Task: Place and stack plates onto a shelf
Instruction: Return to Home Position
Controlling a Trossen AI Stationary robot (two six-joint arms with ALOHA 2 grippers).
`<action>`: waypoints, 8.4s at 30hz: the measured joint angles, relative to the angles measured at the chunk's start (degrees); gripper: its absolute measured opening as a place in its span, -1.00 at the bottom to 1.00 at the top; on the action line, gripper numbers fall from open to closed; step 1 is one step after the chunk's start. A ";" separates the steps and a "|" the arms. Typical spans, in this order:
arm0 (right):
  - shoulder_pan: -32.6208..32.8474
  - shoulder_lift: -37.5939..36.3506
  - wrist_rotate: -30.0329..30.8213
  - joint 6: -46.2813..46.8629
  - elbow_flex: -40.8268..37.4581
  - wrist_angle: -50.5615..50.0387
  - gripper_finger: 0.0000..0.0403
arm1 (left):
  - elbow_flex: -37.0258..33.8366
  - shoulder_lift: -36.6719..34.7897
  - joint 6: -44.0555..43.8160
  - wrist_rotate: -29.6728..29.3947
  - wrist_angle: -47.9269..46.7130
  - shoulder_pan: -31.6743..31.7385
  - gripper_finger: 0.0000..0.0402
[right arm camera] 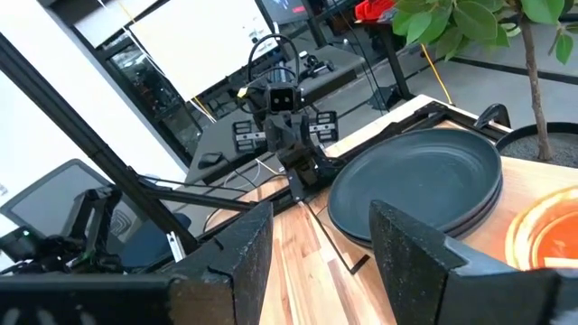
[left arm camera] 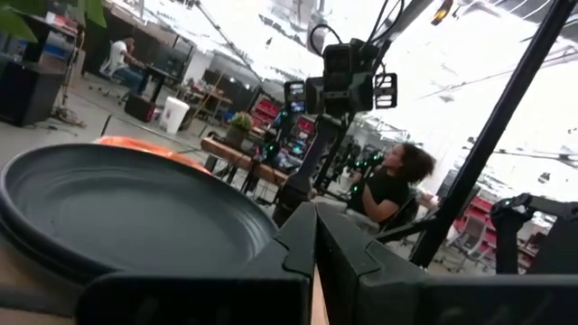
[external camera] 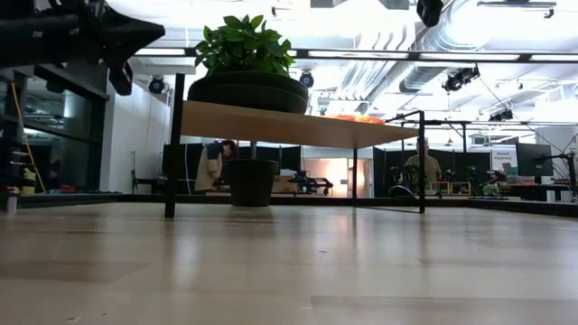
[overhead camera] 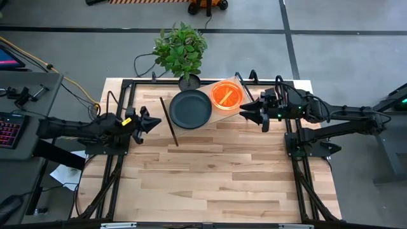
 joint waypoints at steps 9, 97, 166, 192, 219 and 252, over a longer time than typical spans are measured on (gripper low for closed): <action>-0.02 0.00 0.00 1.37 0.00 0.02 -0.16 | -3.18 -5.29 -0.11 -0.24 -3.47 0.00 -1.00; -0.02 -31.87 -5.59 1.02 -47.10 34.77 -1.00 | -3.09 -17.40 6.37 -0.44 -25.46 0.09 -1.00; -0.46 -46.90 -6.60 -2.97 -50.07 9.29 -1.00 | -3.09 -17.22 6.37 -0.44 -25.44 0.08 -1.00; -0.46 -46.90 -6.61 -2.97 -50.07 9.31 -1.00 | -3.09 -17.22 6.37 -0.44 -25.44 0.09 -1.00; -0.46 -46.90 -6.62 -2.97 -50.06 9.31 -1.00 | -3.09 -17.22 6.37 -0.44 -25.44 0.08 -1.00; -0.45 -46.90 -6.61 -2.97 -50.05 9.31 -1.00 | -3.09 -17.23 6.37 -0.43 -25.44 0.08 -1.00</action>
